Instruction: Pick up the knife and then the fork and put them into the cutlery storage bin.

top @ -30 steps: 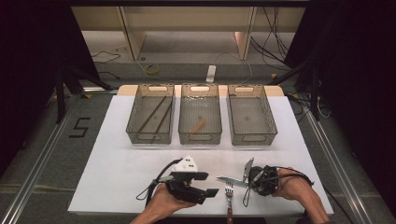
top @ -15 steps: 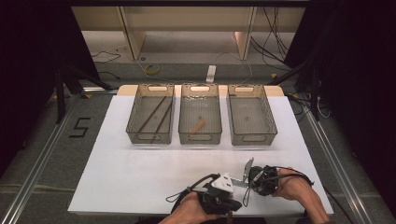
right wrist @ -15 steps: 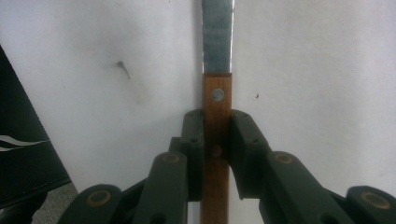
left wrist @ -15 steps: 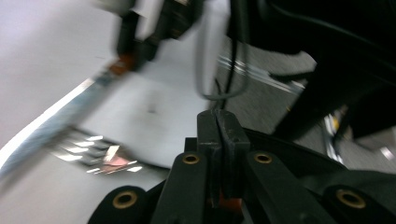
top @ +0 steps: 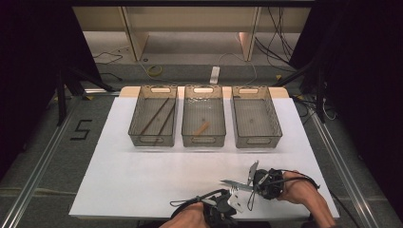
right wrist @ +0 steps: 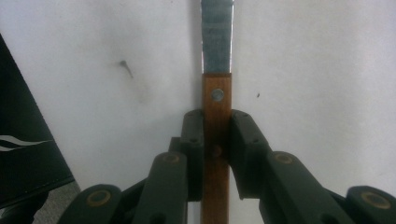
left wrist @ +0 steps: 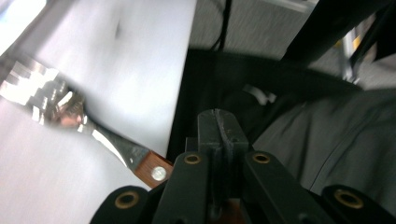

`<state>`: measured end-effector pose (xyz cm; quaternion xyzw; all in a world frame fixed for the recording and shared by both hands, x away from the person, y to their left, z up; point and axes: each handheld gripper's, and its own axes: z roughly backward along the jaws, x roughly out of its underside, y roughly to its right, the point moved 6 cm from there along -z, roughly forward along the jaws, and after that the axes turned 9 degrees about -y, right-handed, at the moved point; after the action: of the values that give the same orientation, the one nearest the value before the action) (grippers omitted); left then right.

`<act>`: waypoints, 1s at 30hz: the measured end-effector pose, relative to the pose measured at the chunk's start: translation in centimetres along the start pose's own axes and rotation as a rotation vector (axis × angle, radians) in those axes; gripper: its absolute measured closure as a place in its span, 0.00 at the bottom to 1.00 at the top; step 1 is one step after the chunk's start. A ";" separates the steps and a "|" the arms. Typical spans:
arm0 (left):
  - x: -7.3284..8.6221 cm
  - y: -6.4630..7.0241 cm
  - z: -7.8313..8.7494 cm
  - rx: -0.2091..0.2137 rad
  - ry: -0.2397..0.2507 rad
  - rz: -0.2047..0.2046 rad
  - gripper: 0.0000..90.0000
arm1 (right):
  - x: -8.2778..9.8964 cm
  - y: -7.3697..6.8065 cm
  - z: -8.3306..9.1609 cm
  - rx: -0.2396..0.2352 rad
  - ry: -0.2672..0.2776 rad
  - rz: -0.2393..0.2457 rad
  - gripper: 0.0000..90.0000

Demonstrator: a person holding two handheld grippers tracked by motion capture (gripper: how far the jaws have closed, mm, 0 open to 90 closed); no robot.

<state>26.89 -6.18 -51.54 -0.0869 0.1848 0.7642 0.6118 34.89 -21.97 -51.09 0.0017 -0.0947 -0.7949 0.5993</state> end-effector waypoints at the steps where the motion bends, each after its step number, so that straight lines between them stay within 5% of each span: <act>1: 0.3 -0.3 0.1 -0.016 -0.002 0.010 0.99 | 0.0 0.0 0.0 -0.001 -0.002 0.000 0.86; 11: 2.2 -2.1 0.7 -0.051 -0.085 -0.028 0.98 | 0.1 -0.1 0.2 0.005 0.002 0.000 0.86; 21: 2.7 -3.2 1.1 -0.047 -0.061 0.007 0.98 | 0.0 -0.3 0.2 -0.001 -0.005 0.001 0.86; 26: 2.7 -3.2 1.1 -0.042 -0.058 0.006 0.98 | -0.1 -0.6 0.9 -0.017 0.052 -0.002 0.86; 30: 2.7 -3.2 1.1 -0.054 -0.057 0.000 0.98 | -0.1 -0.5 0.5 0.003 0.018 -0.003 0.86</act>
<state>29.48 -2.72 -52.05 -0.0815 0.1465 0.7710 0.6144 34.44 -21.64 -50.66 0.0098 -0.0903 -0.7956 0.5990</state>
